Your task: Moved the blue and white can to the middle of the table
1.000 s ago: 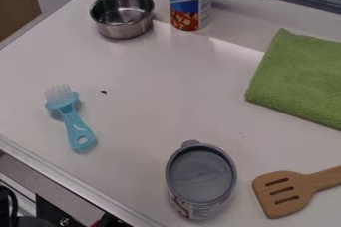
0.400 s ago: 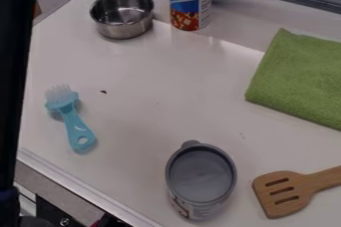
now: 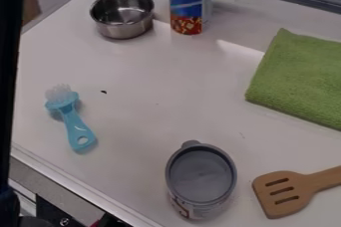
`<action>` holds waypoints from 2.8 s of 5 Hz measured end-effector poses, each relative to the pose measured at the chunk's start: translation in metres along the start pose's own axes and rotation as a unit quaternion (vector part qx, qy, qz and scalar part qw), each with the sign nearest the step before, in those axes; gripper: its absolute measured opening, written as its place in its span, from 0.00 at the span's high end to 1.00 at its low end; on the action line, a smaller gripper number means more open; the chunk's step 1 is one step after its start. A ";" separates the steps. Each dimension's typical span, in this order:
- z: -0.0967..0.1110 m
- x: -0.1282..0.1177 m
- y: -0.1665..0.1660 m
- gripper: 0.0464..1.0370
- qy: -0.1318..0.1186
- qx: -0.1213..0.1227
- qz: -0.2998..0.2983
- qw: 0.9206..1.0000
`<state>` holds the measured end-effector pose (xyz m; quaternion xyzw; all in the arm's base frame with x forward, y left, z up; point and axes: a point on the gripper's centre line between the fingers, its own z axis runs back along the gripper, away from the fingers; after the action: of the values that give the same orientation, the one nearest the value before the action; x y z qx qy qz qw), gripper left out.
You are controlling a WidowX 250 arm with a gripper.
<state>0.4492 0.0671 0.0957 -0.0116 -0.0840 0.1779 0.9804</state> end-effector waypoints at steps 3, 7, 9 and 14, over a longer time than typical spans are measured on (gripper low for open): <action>-0.009 -0.032 -0.001 0.04 0.044 0.012 -0.012 0.999; 0.001 -0.114 -0.003 0.04 0.064 0.013 -0.107 0.992; 0.006 -0.151 -0.002 0.04 0.065 0.010 -0.146 0.987; 0.028 -0.143 -0.002 0.04 -0.040 0.011 -0.165 0.985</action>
<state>0.3133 0.0155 0.1009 0.0205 -0.1216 0.0148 0.9923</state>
